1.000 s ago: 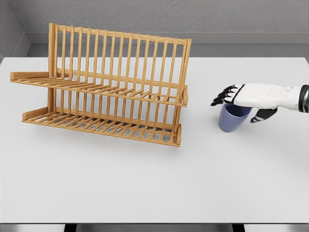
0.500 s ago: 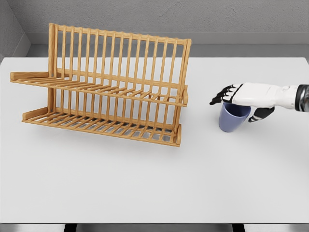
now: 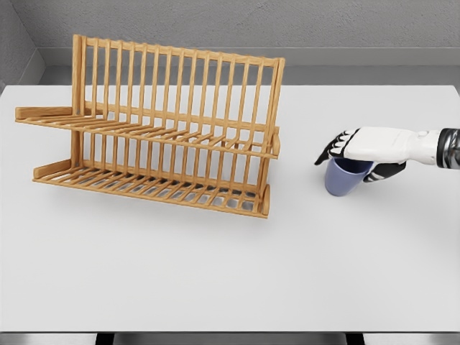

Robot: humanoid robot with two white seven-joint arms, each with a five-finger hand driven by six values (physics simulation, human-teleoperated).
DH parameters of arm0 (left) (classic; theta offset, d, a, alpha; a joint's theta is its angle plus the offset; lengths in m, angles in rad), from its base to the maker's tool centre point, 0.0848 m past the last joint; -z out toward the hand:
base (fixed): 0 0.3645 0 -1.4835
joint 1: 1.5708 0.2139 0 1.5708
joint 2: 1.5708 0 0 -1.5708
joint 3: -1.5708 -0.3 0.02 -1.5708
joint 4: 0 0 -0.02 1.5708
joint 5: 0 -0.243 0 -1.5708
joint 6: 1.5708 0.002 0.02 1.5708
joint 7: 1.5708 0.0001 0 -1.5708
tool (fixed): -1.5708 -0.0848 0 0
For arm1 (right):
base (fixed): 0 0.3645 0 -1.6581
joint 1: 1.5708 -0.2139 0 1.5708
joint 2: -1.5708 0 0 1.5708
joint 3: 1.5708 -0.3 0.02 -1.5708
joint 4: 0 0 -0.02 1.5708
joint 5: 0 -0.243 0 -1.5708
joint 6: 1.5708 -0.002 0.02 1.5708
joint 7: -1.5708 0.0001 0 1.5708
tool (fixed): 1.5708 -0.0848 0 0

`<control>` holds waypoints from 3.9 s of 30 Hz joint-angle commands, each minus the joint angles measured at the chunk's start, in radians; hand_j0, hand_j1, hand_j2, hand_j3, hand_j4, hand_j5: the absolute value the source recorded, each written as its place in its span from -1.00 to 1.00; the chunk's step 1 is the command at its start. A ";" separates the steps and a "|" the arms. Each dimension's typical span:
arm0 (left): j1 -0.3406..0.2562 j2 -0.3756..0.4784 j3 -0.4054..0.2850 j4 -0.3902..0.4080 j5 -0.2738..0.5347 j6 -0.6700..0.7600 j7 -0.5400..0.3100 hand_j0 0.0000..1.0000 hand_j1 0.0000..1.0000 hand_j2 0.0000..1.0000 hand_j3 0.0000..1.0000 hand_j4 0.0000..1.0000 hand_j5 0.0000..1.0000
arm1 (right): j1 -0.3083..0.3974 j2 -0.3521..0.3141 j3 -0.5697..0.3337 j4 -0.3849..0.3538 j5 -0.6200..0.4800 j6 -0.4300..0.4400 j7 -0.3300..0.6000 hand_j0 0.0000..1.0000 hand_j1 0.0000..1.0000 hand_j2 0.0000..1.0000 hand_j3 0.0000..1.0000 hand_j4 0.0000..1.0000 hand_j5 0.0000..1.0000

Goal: Right arm put cup on second shelf

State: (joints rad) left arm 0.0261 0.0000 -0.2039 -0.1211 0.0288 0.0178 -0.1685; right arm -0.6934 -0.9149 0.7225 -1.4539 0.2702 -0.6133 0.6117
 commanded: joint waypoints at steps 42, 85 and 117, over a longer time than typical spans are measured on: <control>0.000 0.000 0.000 0.000 0.000 -0.001 0.000 1.00 1.00 1.00 1.00 1.00 1.00 | -0.048 -0.016 -0.182 -0.074 -0.003 0.002 -0.001 0.52 0.52 0.52 0.52 0.52 0.52; 0.000 0.000 0.000 0.000 0.000 -0.001 0.000 1.00 1.00 1.00 1.00 1.00 1.00 | -0.081 0.028 -0.265 -0.301 -0.008 0.002 -0.001 0.52 0.52 0.52 0.52 0.52 0.52; 0.000 0.000 0.000 0.000 0.000 -0.001 0.000 1.00 1.00 1.00 1.00 1.00 1.00 | -0.156 0.192 -0.152 -0.301 -0.011 0.002 -0.001 0.44 0.44 0.44 0.44 0.44 0.44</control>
State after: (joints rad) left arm 0.0261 0.0000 -0.2039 -0.1210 0.0288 0.0181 -0.1685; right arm -0.8498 -0.7280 0.5587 -1.7549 0.2639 -0.6141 0.6116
